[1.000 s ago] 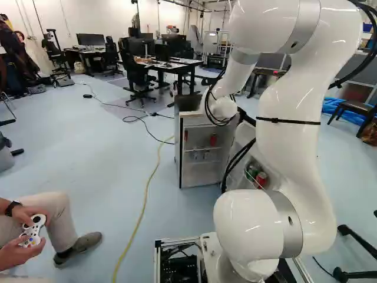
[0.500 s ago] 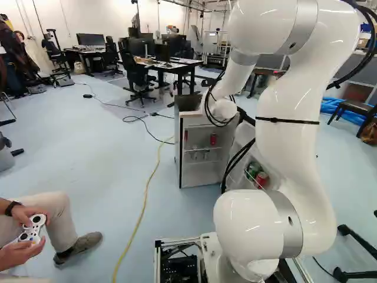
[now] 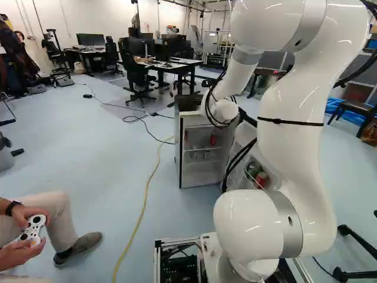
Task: Grab a drink from the fridge
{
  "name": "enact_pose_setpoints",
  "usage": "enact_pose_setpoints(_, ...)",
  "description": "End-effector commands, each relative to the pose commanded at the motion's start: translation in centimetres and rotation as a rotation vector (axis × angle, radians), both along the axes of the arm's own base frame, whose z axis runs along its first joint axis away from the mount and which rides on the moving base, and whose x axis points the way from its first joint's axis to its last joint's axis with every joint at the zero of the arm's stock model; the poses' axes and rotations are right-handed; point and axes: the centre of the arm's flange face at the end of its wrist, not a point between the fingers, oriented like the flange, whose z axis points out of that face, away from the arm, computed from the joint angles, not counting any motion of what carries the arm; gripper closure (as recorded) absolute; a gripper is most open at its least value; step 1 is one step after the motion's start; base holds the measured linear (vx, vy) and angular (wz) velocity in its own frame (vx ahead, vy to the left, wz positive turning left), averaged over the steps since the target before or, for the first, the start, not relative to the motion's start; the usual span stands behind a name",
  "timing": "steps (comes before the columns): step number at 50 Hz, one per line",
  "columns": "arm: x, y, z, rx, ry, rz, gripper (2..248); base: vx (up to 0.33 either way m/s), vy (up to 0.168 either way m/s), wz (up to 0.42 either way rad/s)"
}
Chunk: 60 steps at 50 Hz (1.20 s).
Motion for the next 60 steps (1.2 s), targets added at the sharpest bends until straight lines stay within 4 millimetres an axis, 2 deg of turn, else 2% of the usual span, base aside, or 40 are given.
enact_pose_setpoints(16,-3.2,0.2,0.4,0.002,0.015,-0.004,3,0.0,0.0,0.0)
enact_pose_setpoints(27,-5.5,-0.3,1.5,0.001,0.005,-0.021,3,0.0,0.0,0.0)
enact_pose_setpoints(60,-10.2,-4.7,3.9,0.032,0.075,-0.182,3,0.0,0.0,0.0)
